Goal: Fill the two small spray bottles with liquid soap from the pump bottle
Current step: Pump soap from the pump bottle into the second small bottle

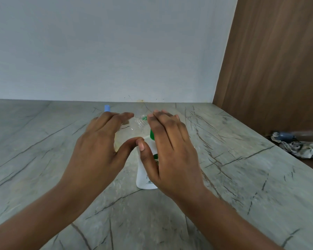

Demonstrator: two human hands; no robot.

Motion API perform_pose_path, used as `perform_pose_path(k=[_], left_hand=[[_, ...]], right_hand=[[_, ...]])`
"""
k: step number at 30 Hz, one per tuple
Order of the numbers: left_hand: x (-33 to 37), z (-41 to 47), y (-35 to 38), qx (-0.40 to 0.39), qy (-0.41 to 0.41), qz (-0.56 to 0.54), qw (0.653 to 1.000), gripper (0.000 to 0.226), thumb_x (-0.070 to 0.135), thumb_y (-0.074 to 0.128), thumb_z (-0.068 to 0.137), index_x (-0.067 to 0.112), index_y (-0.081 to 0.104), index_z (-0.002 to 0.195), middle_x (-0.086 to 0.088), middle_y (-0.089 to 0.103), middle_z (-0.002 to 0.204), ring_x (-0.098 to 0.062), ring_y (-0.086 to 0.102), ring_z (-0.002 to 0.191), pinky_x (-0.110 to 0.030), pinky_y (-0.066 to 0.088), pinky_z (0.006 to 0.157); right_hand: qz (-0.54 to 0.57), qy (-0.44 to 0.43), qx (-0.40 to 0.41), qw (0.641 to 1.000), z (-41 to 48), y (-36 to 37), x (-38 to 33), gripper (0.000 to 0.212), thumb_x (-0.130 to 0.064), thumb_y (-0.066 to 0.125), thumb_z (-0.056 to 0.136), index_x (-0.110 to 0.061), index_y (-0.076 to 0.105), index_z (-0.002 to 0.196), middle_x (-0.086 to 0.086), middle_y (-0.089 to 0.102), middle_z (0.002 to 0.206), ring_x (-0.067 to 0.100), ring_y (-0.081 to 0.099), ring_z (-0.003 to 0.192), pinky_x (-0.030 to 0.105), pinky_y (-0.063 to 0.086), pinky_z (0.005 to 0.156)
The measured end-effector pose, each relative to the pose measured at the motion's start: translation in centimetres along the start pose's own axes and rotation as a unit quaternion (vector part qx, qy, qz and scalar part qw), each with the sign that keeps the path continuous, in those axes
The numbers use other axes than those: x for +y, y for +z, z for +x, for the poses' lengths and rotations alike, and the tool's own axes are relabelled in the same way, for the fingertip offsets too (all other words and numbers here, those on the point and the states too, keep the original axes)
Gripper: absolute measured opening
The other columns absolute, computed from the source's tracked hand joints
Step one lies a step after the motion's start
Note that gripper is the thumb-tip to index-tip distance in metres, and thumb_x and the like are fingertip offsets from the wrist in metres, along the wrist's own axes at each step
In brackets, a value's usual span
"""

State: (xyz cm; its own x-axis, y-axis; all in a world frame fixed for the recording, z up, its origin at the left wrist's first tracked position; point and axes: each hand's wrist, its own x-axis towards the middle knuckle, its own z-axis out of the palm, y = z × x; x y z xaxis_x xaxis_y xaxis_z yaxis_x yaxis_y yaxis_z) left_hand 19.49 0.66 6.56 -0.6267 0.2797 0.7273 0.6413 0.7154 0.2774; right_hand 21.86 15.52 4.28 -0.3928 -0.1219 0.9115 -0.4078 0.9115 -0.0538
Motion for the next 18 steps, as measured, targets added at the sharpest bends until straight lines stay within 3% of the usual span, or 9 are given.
perform_pose_path(k=[5, 10, 14, 18], left_hand=[[-0.1, -0.6, 0.6, -0.003, 0.007, -0.021, 1.000, 0.050, 0.051, 0.044, 0.082, 0.021, 0.056, 0.121, 0.017, 0.050, 0.101, 0.004, 0.043, 0.089, -0.008, 0.032, 0.070], [-0.5, -0.4, 0.4, 0.001, 0.006, -0.015, 1.000, 0.050, 0.050, 0.044, 0.082, 0.022, 0.056, 0.121, 0.017, 0.049, 0.101, -0.002, 0.048, 0.088, -0.008, 0.032, 0.070], [0.0, 0.2, 0.2, 0.013, 0.002, -0.017, 1.000, 0.046, 0.046, 0.054, 0.082, 0.021, 0.057, 0.121, 0.014, 0.052, 0.101, -0.005, 0.052, 0.089, -0.010, 0.033, 0.072], [0.3, 0.6, 0.0, 0.018, 0.002, -0.006, 1.000, 0.045, 0.044, 0.058, 0.084, 0.019, 0.057, 0.121, 0.005, 0.059, 0.104, -0.013, 0.057, 0.092, -0.022, 0.038, 0.071]], right_hand=[[0.003, 0.003, -0.004, 1.000, -0.6, 0.1, 0.1, 0.040, -0.023, 0.051, 0.092, 0.004, 0.057, 0.121, 0.017, 0.059, 0.119, 0.027, 0.050, 0.119, 0.039, 0.039, 0.104], [0.001, -0.003, -0.021, 1.000, -0.2, 0.1, 0.1, 0.041, -0.023, 0.054, 0.091, 0.005, 0.057, 0.121, 0.017, 0.059, 0.120, 0.029, 0.052, 0.118, 0.037, 0.036, 0.106], [-0.009, 0.001, -0.029, 1.000, 0.3, -0.3, 0.1, 0.045, -0.025, 0.050, 0.092, 0.005, 0.054, 0.124, 0.018, 0.056, 0.123, 0.030, 0.049, 0.122, 0.038, 0.036, 0.106], [-0.031, -0.007, -0.041, 0.999, 0.6, -0.6, 0.2, 0.048, -0.029, 0.047, 0.093, 0.005, 0.052, 0.127, 0.019, 0.054, 0.126, 0.030, 0.047, 0.124, 0.037, 0.038, 0.105]])
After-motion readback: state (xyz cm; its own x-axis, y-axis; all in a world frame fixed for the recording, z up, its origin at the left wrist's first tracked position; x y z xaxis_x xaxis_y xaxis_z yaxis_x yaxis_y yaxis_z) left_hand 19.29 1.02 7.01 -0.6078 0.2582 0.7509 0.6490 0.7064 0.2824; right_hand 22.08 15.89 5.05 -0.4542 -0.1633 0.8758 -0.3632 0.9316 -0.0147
